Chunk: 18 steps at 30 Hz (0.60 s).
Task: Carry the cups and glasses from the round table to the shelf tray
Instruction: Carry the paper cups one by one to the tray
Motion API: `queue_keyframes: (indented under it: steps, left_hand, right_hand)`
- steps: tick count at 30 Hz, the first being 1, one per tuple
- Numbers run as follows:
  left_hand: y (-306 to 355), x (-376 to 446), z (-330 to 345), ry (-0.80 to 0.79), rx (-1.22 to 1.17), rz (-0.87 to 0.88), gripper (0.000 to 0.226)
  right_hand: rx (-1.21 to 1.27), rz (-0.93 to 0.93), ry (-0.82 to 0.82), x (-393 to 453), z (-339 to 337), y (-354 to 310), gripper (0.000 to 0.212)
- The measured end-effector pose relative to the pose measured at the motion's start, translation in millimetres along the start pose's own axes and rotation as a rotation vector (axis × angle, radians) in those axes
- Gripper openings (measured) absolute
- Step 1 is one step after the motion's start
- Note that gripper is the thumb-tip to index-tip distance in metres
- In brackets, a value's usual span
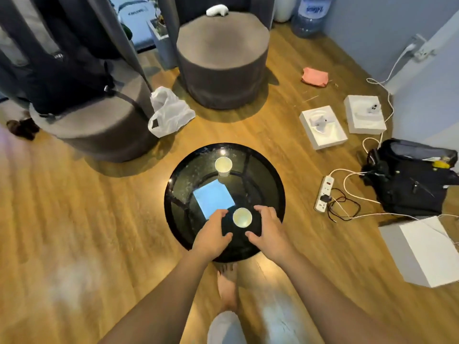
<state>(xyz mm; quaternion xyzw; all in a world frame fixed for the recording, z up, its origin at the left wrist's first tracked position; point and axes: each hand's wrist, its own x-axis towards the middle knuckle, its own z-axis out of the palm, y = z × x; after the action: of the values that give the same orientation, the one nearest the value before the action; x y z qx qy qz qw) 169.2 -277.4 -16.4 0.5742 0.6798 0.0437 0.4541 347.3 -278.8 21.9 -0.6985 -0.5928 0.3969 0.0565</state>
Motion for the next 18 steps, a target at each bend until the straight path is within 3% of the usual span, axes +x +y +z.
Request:
queue_keyframes:
  steps: [11,15,18]
  left_hand:
    - [-57.7,107.8,72.6,-0.224,-0.020,-0.142,0.078]
    - [-54.8,116.6,77.9,-0.239,-0.051,-0.156,0.070]
    - [-36.5,112.8,64.9,-0.203,-0.042,-0.073,0.057]
  right_hand:
    - [-0.245,0.126,-0.166,102.1,100.3,58.2,0.096]
    - [-0.288,0.128,-0.177,117.4,113.2,65.8,0.090]
    - [-0.173,0.153,-0.146,117.1,104.1,59.5,0.082]
